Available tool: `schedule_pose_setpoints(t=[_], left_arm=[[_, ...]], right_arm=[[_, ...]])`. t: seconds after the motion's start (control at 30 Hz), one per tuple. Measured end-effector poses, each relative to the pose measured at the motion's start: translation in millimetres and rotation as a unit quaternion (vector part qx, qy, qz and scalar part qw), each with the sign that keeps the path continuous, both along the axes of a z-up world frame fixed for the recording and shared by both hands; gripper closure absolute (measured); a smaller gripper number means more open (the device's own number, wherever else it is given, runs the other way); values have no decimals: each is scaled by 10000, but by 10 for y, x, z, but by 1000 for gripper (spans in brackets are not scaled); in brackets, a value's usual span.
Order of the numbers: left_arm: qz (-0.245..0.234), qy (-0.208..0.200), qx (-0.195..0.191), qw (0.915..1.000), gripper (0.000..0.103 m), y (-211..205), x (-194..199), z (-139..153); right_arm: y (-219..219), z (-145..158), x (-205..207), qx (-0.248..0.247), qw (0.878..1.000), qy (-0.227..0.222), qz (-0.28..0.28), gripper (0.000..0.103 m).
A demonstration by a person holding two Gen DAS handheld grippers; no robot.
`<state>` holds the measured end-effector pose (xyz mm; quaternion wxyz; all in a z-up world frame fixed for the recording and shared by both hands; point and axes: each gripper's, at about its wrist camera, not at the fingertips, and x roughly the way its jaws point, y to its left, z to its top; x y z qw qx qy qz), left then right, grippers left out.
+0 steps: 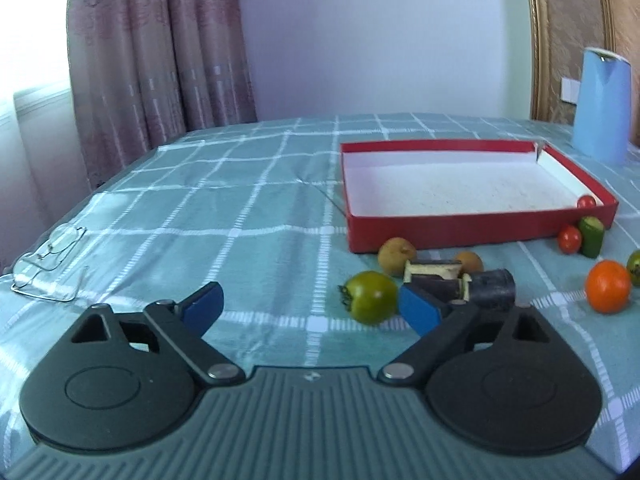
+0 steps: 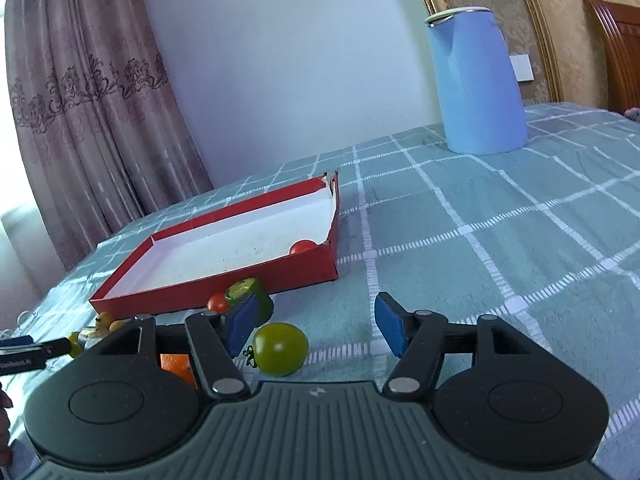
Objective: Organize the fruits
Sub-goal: 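Grasp the green tomato with the left gripper, then carry the green tomato into the tray and open the left gripper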
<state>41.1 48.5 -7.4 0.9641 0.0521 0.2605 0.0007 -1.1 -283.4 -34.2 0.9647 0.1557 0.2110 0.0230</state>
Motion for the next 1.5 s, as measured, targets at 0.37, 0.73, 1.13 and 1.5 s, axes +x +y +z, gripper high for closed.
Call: schedule_pose_setpoints(t=[0.37,0.73,1.13,1.5], left_arm=[[4,367,17,9993,11,-94,226,-59],[-147,569,-377,9976,51,-97,289,-116],[-280,315,-402,9983,71,-187,105,5],[-258,-133,-122,9995,71,-505,335,376]], right_arm=[[-54,-18,-11,158,9999,-40,-14,33],[-108,-39,6,360,9994,6,-4,33],[-119,-55,19,387,9992,28,-38,33],[-118,-55,16,393,9992,33,-50,33]])
